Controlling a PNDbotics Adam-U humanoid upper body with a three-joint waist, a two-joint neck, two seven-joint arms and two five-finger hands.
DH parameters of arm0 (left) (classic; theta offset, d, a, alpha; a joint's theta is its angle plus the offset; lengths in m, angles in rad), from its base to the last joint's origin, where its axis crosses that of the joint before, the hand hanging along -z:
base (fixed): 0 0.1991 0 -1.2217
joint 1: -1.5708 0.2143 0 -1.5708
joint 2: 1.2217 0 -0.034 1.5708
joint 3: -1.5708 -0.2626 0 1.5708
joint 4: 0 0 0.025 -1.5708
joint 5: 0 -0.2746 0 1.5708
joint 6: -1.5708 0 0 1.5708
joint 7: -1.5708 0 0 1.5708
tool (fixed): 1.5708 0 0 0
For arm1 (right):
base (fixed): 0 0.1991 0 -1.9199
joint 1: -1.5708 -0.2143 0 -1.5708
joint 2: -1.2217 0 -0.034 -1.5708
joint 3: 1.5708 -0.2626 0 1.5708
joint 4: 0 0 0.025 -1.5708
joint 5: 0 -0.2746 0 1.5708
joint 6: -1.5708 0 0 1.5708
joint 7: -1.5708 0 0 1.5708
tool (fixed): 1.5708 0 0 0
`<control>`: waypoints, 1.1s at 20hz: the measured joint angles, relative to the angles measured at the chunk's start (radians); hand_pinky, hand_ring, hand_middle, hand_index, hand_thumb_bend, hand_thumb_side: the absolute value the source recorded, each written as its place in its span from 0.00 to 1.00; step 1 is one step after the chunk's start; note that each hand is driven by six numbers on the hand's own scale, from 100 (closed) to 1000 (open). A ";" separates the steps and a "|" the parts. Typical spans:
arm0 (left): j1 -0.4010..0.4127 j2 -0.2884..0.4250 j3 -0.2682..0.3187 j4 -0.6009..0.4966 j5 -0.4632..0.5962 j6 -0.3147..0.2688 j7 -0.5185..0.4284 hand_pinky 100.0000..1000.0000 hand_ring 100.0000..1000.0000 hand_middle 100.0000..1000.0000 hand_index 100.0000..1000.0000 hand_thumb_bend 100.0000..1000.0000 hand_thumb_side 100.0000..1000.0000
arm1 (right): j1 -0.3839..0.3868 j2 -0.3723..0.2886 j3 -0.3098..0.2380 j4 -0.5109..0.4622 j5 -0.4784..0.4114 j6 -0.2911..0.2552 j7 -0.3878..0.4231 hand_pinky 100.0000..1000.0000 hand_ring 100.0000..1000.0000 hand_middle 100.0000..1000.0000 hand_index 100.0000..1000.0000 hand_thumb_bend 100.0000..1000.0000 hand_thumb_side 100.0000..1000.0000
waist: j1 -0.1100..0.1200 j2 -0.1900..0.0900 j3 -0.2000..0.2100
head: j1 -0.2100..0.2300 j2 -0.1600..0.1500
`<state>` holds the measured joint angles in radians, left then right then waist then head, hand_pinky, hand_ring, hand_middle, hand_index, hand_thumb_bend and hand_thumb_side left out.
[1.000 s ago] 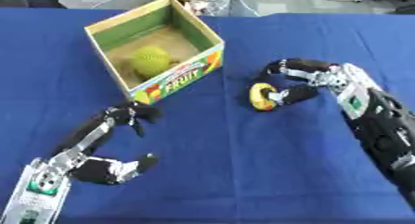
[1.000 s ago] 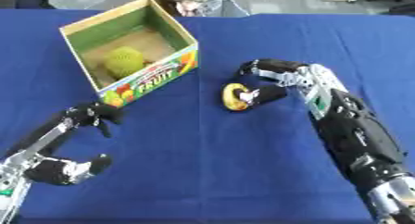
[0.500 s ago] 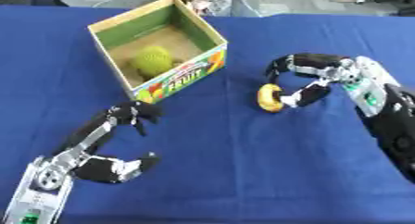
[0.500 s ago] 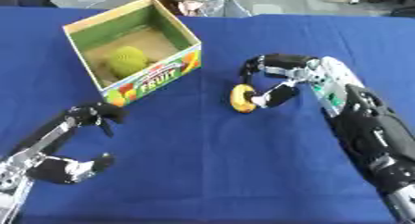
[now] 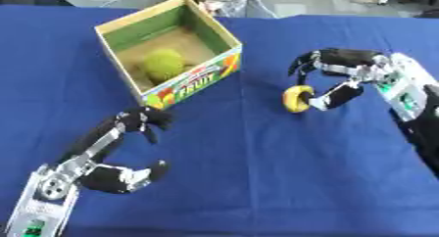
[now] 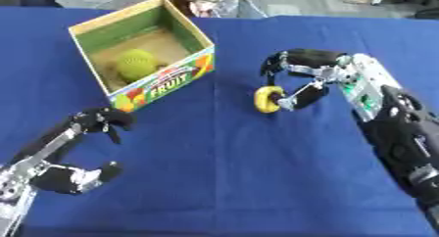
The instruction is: Pick up objects on the table and place them in the box.
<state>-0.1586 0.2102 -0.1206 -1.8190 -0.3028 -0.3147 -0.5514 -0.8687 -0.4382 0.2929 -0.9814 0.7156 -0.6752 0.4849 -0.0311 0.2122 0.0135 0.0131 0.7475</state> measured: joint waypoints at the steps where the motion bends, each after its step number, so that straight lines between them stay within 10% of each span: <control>1: 0.000 0.000 0.000 0.000 0.000 0.000 0.000 0.52 0.72 0.73 0.87 0.38 0.56 | 0.002 0.000 0.003 0.000 0.003 -0.003 -0.003 0.96 0.84 0.72 0.32 0.00 0.12 | 0.000 0.000 0.000 | 0.000 0.000; 9: 0.001 0.000 0.000 0.000 0.000 0.000 0.000 0.52 0.72 0.73 0.87 0.38 0.56 | -0.022 -0.001 0.007 -0.030 -0.017 -0.028 -0.028 0.95 0.84 0.71 0.32 0.00 0.10 | -0.002 -0.003 0.000 | 0.003 0.000; 22: 0.003 0.000 -0.001 0.000 0.000 -0.002 -0.003 0.52 0.72 0.73 0.87 0.38 0.56 | -0.300 0.134 -0.075 0.016 -0.001 0.016 -0.038 0.95 0.84 0.72 0.36 0.00 0.06 | -0.001 -0.004 0.028 | -0.014 0.000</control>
<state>-0.1556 0.2099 -0.1212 -1.8189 -0.3028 -0.3165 -0.5544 -1.1685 -0.3045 0.2175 -0.9658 0.7143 -0.6593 0.4471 -0.0316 0.2087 0.0416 -0.0008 0.7472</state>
